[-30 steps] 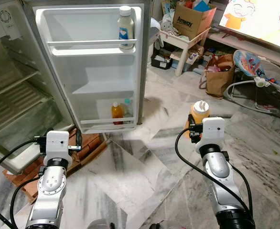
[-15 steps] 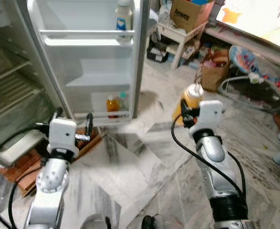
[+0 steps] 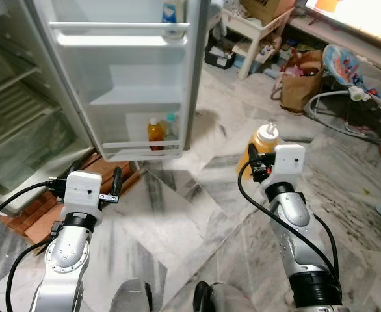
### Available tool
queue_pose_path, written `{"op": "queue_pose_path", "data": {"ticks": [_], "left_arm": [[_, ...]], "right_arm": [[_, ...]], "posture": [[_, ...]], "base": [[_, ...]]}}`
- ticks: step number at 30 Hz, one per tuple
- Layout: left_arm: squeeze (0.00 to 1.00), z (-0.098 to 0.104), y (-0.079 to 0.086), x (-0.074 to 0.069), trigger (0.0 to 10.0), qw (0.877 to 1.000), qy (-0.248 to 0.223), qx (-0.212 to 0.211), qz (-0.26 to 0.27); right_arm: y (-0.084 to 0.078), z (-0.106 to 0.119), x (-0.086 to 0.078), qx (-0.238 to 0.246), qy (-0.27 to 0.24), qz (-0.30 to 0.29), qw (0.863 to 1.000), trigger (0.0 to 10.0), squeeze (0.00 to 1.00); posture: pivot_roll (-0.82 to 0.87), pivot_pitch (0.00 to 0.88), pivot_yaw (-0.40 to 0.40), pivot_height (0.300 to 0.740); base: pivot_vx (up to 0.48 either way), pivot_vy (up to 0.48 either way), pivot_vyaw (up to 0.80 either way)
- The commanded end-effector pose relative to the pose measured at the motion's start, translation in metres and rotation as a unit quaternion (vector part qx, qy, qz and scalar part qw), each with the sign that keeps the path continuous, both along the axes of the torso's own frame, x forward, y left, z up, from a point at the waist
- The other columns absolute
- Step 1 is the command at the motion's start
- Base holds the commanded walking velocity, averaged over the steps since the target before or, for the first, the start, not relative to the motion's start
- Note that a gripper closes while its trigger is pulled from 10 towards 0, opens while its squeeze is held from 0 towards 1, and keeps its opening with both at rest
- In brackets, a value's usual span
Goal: Restocking fridge
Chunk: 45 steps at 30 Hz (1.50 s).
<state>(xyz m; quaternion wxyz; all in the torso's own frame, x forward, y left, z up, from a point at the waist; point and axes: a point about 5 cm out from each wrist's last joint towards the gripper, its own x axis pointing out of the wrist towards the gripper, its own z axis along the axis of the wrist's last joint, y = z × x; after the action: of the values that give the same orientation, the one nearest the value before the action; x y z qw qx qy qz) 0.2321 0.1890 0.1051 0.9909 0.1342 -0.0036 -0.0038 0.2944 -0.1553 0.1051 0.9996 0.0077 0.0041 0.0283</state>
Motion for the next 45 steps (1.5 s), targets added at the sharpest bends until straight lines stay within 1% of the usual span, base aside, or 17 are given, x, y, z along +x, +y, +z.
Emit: {"op": "queue_pose_path", "data": {"ticks": [1, 8, 14, 20, 23, 30, 32, 36, 41, 45], "left_arm": [[0.00, 0.003, 0.005, 0.001, 10.0, 1.000, 0.001, 0.010, 0.003], [0.00, 0.003, 0.005, 0.001, 10.0, 1.000, 0.005, 0.010, 0.005], [0.00, 0.004, 0.003, 0.003, 10.0, 1.000, 0.002, 0.011, -0.005], [0.00, 0.005, 0.001, 0.003, 10.0, 1.000, 0.001, 0.015, -0.006], [0.00, 0.004, -0.001, 0.001, 10.0, 1.000, -0.001, 0.009, -0.006], [0.00, -0.003, -0.002, 0.000, 10.0, 1.000, 0.009, 0.010, 0.001], [0.00, -0.004, -0.002, -0.001, 10.0, 1.000, 0.011, 0.011, -0.006], [0.00, -0.005, -0.002, 0.000, 10.0, 1.000, 0.011, 0.013, -0.011], [0.00, -0.002, -0.002, 0.004, 10.0, 1.000, 0.004, 0.014, -0.015], [0.00, -0.002, -0.002, 0.005, 10.0, 1.000, 0.003, 0.014, -0.015]], "right_arm": [[0.004, 0.000, 0.000, 0.004, 0.001, 0.004, 1.000, 10.0, 0.00], [0.004, 0.002, 0.002, 0.004, -0.001, 0.005, 1.000, 10.0, 0.00], [0.004, 0.003, 0.005, 0.002, -0.005, 0.003, 1.000, 10.0, 0.00], [0.003, 0.004, 0.008, -0.001, -0.007, 0.004, 1.000, 10.0, 0.00], [0.003, 0.003, 0.010, -0.002, -0.006, 0.006, 1.000, 10.0, 0.00], [0.006, 0.002, 0.014, -0.001, -0.011, 0.008, 1.000, 10.0, 0.00], [0.010, 0.002, 0.015, 0.001, -0.016, 0.011, 1.000, 10.0, 0.00], [0.012, 0.001, 0.014, -0.001, -0.017, 0.015, 1.000, 10.0, 0.00], [0.014, 0.001, 0.015, -0.004, -0.022, 0.022, 1.000, 10.0, 0.00], [0.014, 0.001, 0.015, -0.005, -0.025, 0.024, 0.999, 10.0, 0.00]], "posture": [[0.14, 0.150, -0.083, 0.740], [0.14, 0.140, -0.082, 0.740], [0.14, 0.135, -0.083, 0.740], [0.16, 0.124, -0.099, 0.740], [0.16, 0.116, -0.103, 0.740], [0.18, 0.066, -0.094, 0.740], [0.18, 0.057, -0.090, 0.740], [0.18, 0.057, -0.092, 0.740], [0.18, 0.067, -0.096, 0.740], [0.17, 0.071, -0.094, 0.740]], "base": [[0.000, 0.480, 0.00], [0.000, 0.480, 0.00], [0.000, 0.471, 0.00], [0.046, 0.414, 0.00], [0.000, 0.000, 0.00], [0.000, 0.000, 0.00], [0.000, 0.000, 0.00], [0.000, 0.000, 0.00], [0.278, 0.000, 0.00], [0.314, 0.000, 0.00]]}}
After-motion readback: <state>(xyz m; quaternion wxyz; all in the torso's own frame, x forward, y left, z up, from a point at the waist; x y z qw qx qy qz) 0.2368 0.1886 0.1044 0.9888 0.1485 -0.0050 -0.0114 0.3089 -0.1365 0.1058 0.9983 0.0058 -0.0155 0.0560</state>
